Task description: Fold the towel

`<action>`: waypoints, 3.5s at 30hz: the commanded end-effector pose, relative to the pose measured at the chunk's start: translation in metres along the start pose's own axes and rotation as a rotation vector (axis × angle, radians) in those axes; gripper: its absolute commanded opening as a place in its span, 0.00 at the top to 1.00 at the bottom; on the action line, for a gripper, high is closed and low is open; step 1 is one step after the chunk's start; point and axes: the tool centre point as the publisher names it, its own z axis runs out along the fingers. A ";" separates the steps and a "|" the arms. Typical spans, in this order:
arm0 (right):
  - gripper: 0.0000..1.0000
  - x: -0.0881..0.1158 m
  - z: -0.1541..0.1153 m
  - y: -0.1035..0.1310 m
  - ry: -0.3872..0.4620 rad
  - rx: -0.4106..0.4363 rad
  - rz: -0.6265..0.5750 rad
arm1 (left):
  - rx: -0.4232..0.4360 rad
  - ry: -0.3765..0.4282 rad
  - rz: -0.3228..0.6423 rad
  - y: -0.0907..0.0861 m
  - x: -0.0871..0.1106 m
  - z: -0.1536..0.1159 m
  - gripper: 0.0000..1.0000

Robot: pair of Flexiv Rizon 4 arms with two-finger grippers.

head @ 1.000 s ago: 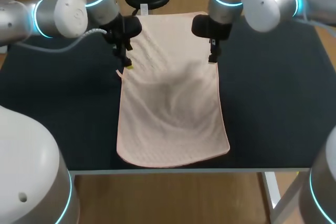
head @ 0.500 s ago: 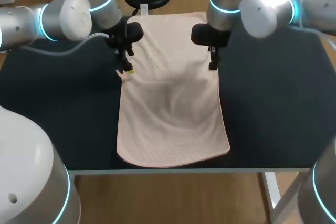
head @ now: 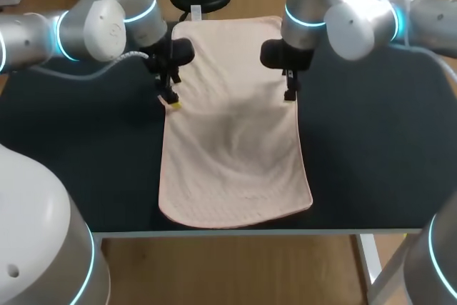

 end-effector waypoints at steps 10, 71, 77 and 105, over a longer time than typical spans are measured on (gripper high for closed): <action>0.00 0.005 0.012 0.003 0.000 -0.016 -0.010 | -0.006 0.012 -0.004 0.000 -0.002 0.005 0.00; 1.00 -0.005 -0.036 -0.003 -0.100 -0.036 0.008 | 0.114 -0.036 -0.039 -0.002 0.000 -0.044 1.00; 1.00 0.001 -0.028 0.001 -0.079 -0.037 -0.016 | 0.073 0.033 0.034 -0.009 0.009 -0.029 0.00; 1.00 0.002 -0.024 0.012 -0.059 -0.061 -0.004 | -0.068 0.016 0.006 0.001 0.014 0.012 0.00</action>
